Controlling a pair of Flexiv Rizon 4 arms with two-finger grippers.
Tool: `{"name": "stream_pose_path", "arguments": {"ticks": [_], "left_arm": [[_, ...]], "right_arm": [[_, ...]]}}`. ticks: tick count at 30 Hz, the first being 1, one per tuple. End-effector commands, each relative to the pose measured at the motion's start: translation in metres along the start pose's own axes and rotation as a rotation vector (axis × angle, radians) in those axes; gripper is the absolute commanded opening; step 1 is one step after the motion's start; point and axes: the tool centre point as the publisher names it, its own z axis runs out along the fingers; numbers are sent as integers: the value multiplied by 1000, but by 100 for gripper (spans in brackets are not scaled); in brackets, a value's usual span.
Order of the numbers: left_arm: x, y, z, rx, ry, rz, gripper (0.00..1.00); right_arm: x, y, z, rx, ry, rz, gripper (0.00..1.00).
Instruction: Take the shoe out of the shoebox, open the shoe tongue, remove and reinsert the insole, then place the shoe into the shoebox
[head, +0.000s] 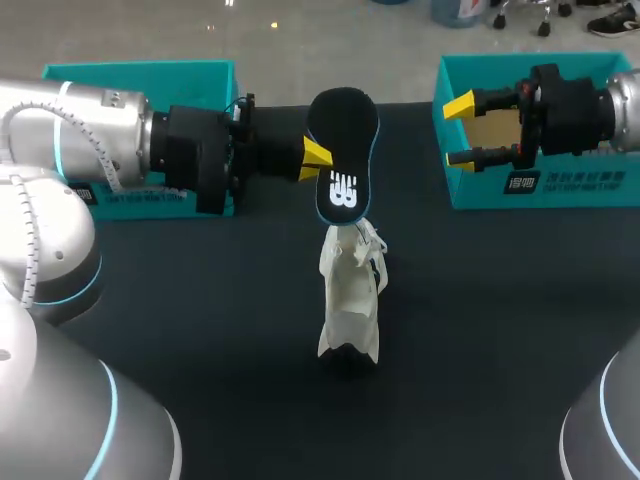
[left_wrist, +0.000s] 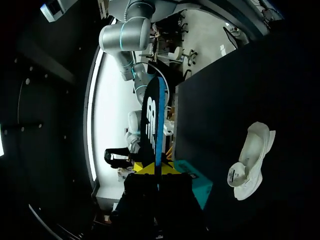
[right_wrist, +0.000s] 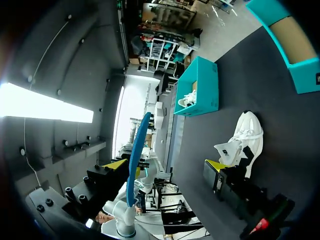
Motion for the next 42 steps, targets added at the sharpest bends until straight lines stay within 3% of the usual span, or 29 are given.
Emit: {"name": "stream_pose_path", "arguments": {"ticks": [1, 10, 19, 23, 25, 26, 34, 39, 42], "left_arm": [[7, 9, 22, -27, -36, 23, 0], [13, 20, 45, -4, -45, 61, 0], [7, 29, 68, 7, -46, 92, 0], [5, 30, 78, 3, -47, 109, 0], [5, 29, 82, 2, -43, 113, 0], [6, 29, 83, -1, -38, 115, 0], [9, 33, 90, -24, -24, 104, 0], [11, 35, 96, -15, -12, 107, 0], [13, 35, 98, -10, -4, 104, 0]], "right_arm": [[8, -1, 5, -14, -12, 12, 100], [15, 1, 20, 11, 16, 11, 100], [16, 3, 32, 33, 9, 11, 100], [14, 3, 33, 30, 20, 15, 73], [13, 4, 33, 20, 25, 15, 49], [12, 4, 33, 15, 28, 14, 44], [13, 1, 31, 14, 48, 9, 28], [14, -1, 31, 20, 57, 7, 29], [13, -2, 31, 21, 60, 9, 21]]}}
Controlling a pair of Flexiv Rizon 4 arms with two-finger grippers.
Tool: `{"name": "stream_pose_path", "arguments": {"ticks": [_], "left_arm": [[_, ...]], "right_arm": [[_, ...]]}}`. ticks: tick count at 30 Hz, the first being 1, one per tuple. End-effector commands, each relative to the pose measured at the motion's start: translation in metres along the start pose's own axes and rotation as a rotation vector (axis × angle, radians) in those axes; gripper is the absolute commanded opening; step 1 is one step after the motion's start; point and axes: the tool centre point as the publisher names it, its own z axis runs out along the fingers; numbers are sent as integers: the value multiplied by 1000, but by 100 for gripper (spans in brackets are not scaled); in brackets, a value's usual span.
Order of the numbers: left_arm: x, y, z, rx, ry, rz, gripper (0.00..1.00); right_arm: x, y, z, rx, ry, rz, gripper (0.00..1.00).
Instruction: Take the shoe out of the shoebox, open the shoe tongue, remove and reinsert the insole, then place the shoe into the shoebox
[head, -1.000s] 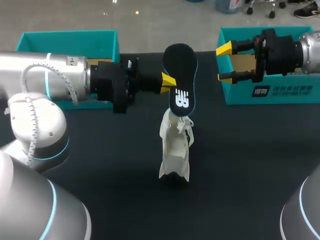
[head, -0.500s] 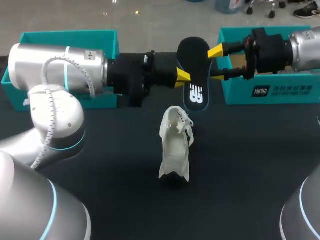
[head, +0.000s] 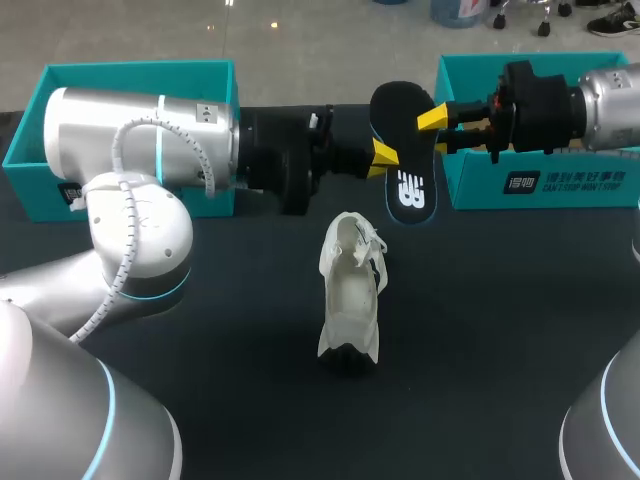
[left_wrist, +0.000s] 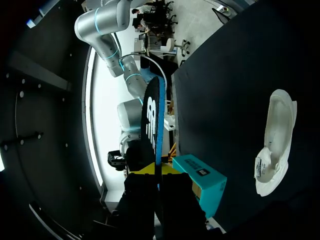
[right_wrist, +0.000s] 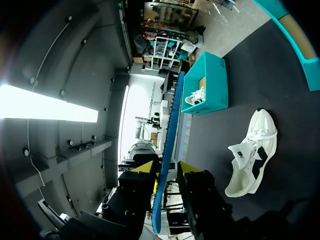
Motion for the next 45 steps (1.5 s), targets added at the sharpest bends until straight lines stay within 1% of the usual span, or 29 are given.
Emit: {"name": "stream_pose_path", "arguments": {"ticks": [1, 2, 5, 6, 11, 12, 13, 15, 20, 25, 31, 36, 38, 39, 40, 45], "left_arm": [[0, 2, 10, 3, 11, -2, 0], [0, 2, 10, 4, 11, -4, 0], [2, 1, 13, 6, 12, -7, 0], [2, 1, 13, 7, 12, -7, 0], [2, -1, 13, 12, 17, -7, 0], [2, -1, 12, 15, 24, -7, 30], [1, -1, 9, 17, 37, -7, 100], [0, 2, 3, 28, 64, -3, 100], [-1, 10, -18, 85, 202, 22, 100], [-4, 21, -34, 100, 318, 20, 100], [-10, 28, -42, 131, 460, 4, 100], [-15, 34, -46, 157, 637, -11, 100], [-18, 36, -47, 158, 716, 11, 100], [-20, 37, -49, 172, 759, 16, 100], [-22, 37, -50, 175, 780, 13, 100], [-22, 37, -50, 175, 780, 13, 100]], "right_arm": [[-2, -1, 1, 0, 5, 1, 20], [-2, -1, 1, 1, 6, 1, 19], [-2, -2, 1, 2, 5, 0, 2], [-2, -2, 1, 2, 4, 0, 0], [-3, -4, 1, 3, 18, -6, 0], [-4, -4, 1, 2, 24, -13, 0], [-4, -4, 1, 1, 29, -13, 0], [-6, -4, 1, 1, 31, -18, 0], [-16, -3, 3, 3, 11, -10, 0], [-21, -4, 6, 12, -5, -1, 0], [-27, -4, 11, 24, -28, 10, 0], [-29, -7, 14, 27, -54, 8, 0], [-29, -8, 15, 27, -55, 8, 0], [-29, -8, 16, 28, -54, 8, 0], [-29, -9, 16, 29, -54, 8, 0], [-31, -10, 20, 44, -39, -18, 0]]}}
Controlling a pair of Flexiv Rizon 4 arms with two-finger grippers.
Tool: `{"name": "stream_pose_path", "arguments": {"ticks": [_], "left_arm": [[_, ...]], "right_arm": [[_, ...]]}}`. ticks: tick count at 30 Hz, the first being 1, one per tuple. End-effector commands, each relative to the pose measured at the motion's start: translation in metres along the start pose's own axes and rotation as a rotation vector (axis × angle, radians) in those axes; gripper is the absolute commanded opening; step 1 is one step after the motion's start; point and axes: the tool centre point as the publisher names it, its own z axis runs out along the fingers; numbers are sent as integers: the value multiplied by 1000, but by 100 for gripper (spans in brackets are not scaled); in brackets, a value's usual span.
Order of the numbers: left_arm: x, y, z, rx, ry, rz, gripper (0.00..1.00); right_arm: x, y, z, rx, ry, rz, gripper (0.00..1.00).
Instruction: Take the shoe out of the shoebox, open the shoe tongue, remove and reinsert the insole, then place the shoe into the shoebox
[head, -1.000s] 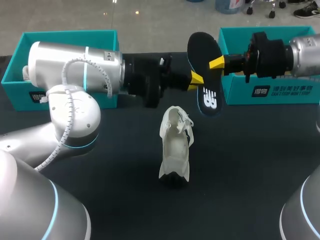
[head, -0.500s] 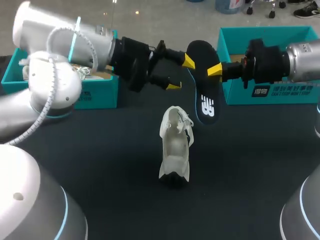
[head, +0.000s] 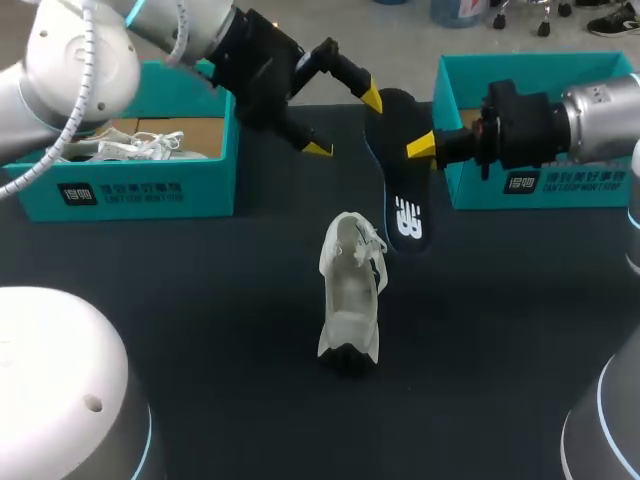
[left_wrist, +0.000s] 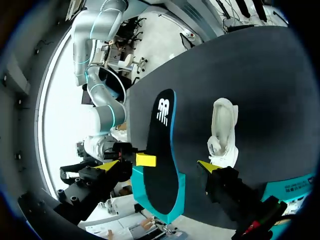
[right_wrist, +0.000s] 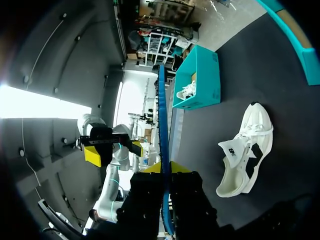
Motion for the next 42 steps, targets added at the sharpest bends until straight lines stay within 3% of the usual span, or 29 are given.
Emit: {"name": "stream_pose_path", "arguments": {"ticks": [1, 10, 11, 15, 19, 28, 42], "left_arm": [[-5, 5, -1, 13, 253, -1, 100], [-5, 5, -1, 13, 253, -1, 100], [-8, 6, -5, -3, 292, -16, 100], [-18, 10, -11, -94, 620, -6, 100], [-27, 11, -12, -97, 756, -11, 100], [-28, 15, -9, -91, 831, -15, 100], [-28, 9, -10, -85, 845, 17, 100]], "right_arm": [[-2, 0, 5, 10, 16, -19, 0], [-12, -1, 23, 60, 8, -4, 0], [-13, -1, 24, 62, 8, 0, 0], [-16, 0, 26, 66, 8, 6, 0], [-16, 0, 26, 64, 11, 7, 0], [-13, -1, 25, 41, 20, 3, 0], [-9, 4, 16, 17, 36, -6, 0]]}}
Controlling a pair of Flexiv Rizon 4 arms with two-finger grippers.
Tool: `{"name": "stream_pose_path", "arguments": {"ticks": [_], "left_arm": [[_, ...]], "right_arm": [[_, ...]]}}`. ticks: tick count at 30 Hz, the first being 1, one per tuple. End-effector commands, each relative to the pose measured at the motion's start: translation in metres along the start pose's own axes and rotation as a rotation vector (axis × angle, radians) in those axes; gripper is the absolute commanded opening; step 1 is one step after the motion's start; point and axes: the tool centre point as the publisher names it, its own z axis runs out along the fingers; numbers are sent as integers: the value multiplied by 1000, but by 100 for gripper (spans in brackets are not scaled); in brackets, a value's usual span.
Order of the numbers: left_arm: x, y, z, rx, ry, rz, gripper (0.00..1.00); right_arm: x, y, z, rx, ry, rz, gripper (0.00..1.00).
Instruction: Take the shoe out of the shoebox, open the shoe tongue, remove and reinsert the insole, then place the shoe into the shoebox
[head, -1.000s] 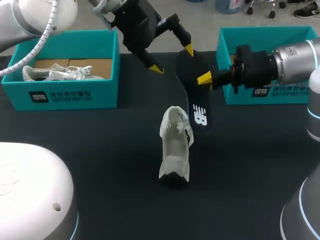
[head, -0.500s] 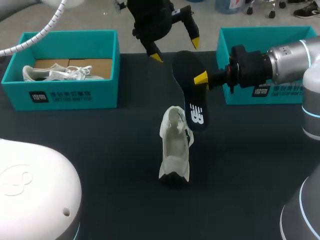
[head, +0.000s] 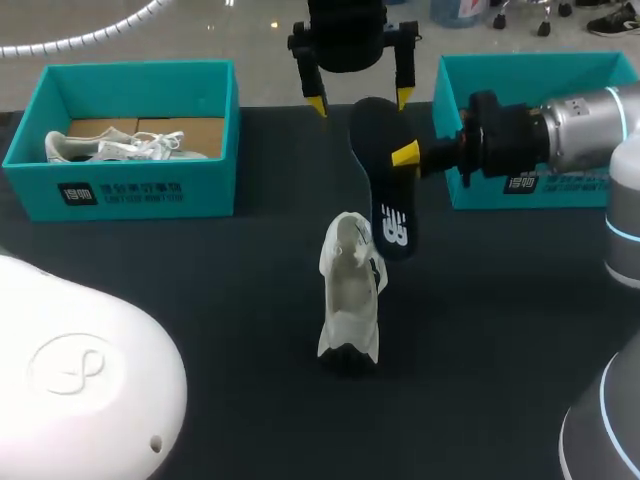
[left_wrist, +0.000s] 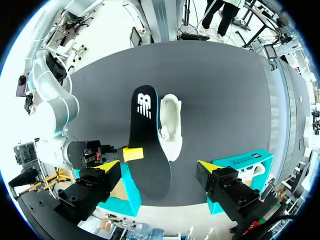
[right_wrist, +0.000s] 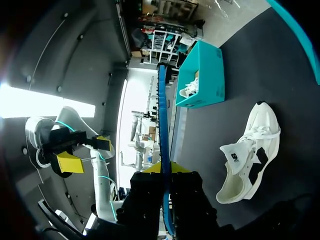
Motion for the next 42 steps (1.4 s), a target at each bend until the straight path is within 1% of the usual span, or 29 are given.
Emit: {"name": "stream_pose_path", "arguments": {"ticks": [1, 13, 19, 21, 27, 38, 40, 42], "left_arm": [[-3, 0, -1, -5, 135, -2, 100], [-3, -1, -1, 6, 131, 27, 100], [-3, -1, -1, 6, 131, 27, 100], [-3, -1, -1, 6, 131, 27, 100], [-3, -1, -1, 6, 131, 27, 100], [-3, -1, -1, 6, 131, 27, 100], [-1, 2, -4, -15, 35, -20, 100], [2, 4, -8, -33, -86, -56, 100]], "right_arm": [[4, 0, -2, 0, -10, -4, 0], [0, 0, -2, 13, -12, 4, 0], [-2, -1, -3, 6, -5, 13, 0], [0, 0, -3, 5, 21, 14, 0], [5, 2, -3, 7, 7, 9, 0], [6, 1, -6, -11, 5, 6, 0], [6, 1, -6, -15, 6, 5, 0], [6, 1, -8, -22, 9, 4, 0]]}}
